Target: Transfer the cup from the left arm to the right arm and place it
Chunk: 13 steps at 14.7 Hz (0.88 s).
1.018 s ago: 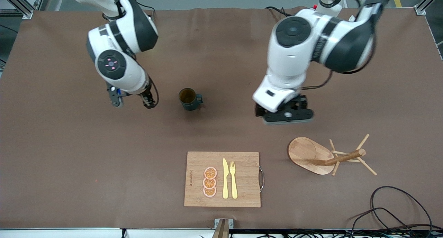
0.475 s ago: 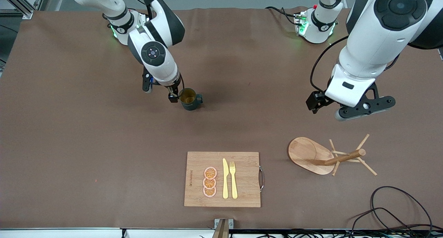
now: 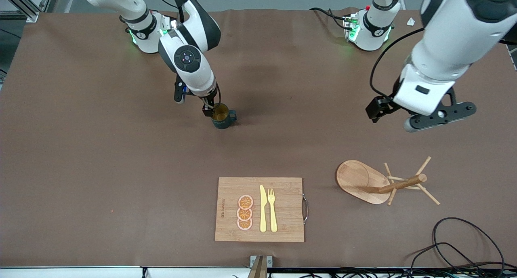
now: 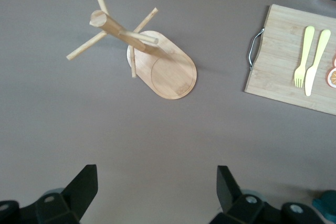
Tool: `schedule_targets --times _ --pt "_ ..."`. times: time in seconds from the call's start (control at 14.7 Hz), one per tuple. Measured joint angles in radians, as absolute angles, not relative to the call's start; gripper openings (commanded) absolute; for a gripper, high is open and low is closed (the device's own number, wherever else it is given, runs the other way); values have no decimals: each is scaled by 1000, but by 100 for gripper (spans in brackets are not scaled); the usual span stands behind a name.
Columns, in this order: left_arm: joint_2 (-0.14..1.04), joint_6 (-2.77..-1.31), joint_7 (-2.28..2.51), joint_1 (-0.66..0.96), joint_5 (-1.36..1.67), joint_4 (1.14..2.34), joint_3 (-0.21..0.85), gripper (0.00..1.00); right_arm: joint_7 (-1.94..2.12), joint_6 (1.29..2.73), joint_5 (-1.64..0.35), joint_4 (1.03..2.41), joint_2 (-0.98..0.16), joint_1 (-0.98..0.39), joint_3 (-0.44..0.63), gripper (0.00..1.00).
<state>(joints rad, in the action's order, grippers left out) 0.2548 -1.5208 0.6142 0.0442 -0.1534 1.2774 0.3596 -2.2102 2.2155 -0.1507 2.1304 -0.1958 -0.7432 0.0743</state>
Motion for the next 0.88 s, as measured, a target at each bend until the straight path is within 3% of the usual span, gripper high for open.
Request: schedule_targets --times 0.34,0.41,0.54,0.75,0.88 --pt "237 -1494 483 -10 -104 1282 332 100 -2212 2287 -176 2149 -251 -773 74 93" --pt "232 -1486 436 -9 -94 1283 307 100 -2214 2303 -176 2150 -270 -781 74 76" --pt "216 -1478 327 -3 -68 1293 241 100 -2216 2326 -177 2150 -296 -787 74 33" --pt "192 -1475 183 14 -24 1315 138 100 -2216 2356 -178 2149 -302 -787 77 4" --pt "186 -1475 108 15 -16 1321 95 100 -2217 2359 -184 2148 -302 -787 78 0"
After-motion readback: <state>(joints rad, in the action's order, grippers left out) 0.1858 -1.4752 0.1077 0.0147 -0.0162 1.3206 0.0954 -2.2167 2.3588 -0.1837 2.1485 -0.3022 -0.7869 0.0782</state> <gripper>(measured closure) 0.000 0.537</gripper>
